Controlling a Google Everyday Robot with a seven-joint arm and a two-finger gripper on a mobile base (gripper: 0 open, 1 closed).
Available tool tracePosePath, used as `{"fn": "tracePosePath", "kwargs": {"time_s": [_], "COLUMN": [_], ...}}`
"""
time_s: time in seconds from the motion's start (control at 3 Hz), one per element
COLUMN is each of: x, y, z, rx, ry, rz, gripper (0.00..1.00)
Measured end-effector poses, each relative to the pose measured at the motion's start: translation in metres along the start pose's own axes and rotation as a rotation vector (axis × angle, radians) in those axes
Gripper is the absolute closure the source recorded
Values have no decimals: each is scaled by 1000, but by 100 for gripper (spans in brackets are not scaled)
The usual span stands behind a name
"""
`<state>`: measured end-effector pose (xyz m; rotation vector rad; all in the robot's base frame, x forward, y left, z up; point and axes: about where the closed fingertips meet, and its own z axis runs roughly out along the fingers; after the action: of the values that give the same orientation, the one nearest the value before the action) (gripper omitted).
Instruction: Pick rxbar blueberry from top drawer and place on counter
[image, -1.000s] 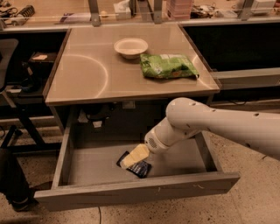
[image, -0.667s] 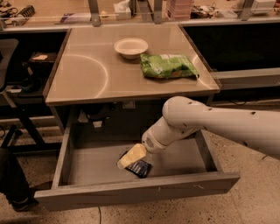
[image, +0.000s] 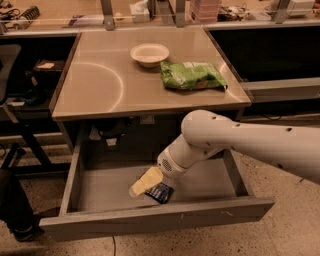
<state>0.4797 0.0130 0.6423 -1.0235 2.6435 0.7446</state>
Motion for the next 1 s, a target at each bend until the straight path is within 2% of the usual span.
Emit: {"fn": "tracePosePath", "kwargs": {"time_s": [1.0], "x": [-7], "y": [1], "z": [22], "rx": [-55], "ry": [20], "rz": [24], "gripper": [0]}}
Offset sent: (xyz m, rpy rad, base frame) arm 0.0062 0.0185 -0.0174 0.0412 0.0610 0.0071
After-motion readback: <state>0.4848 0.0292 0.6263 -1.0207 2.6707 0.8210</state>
